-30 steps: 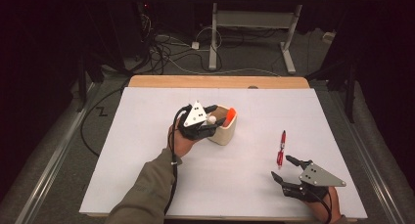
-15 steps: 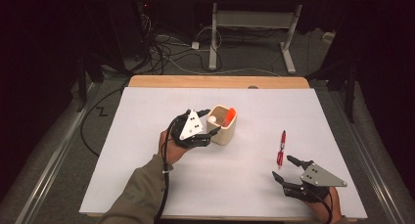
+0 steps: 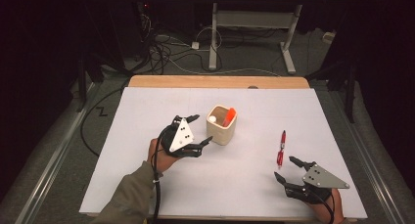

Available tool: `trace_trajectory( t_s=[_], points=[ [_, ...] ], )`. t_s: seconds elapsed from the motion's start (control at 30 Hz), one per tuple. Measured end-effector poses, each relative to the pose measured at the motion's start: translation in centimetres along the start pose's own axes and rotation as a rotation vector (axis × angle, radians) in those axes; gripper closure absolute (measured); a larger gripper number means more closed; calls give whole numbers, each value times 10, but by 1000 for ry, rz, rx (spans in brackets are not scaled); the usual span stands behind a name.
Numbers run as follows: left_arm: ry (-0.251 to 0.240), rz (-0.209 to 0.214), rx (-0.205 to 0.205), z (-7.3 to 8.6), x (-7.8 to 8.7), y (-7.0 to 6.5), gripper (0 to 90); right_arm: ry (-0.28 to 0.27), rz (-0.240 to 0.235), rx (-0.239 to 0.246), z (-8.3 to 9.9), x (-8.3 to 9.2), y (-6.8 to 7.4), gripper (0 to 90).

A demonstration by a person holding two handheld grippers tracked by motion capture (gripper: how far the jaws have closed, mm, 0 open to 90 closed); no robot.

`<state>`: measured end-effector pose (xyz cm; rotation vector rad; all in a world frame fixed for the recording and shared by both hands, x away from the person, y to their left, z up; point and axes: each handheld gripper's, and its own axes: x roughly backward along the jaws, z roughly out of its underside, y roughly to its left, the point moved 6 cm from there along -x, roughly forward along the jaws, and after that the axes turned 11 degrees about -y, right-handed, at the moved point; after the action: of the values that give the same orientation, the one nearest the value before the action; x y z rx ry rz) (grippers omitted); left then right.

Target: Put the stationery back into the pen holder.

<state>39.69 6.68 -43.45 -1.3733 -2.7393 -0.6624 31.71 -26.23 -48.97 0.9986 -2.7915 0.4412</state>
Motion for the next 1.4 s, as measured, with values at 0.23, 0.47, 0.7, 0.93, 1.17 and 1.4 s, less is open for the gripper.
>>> trace_trajectory(
  t_s=[0.23,0.47,0.7,0.93,1.17,1.4],
  points=[
    [0,-11,3,9,19,-3,210,-2,5,-3,0,2,-1,289],
    [0,-20,0,25,35,-6,209,3,5,-6,1,1,-1,289],
    [40,-21,17,43,47,-11,203,7,11,-8,2,1,-2,289],
    [101,-24,39,68,62,-17,195,14,14,-16,2,0,-2,291],
    [137,-22,63,83,79,-25,195,21,11,-34,4,0,-3,292],
    [161,-2,56,89,90,-32,195,50,9,-57,7,-3,-4,292]
  ],
)
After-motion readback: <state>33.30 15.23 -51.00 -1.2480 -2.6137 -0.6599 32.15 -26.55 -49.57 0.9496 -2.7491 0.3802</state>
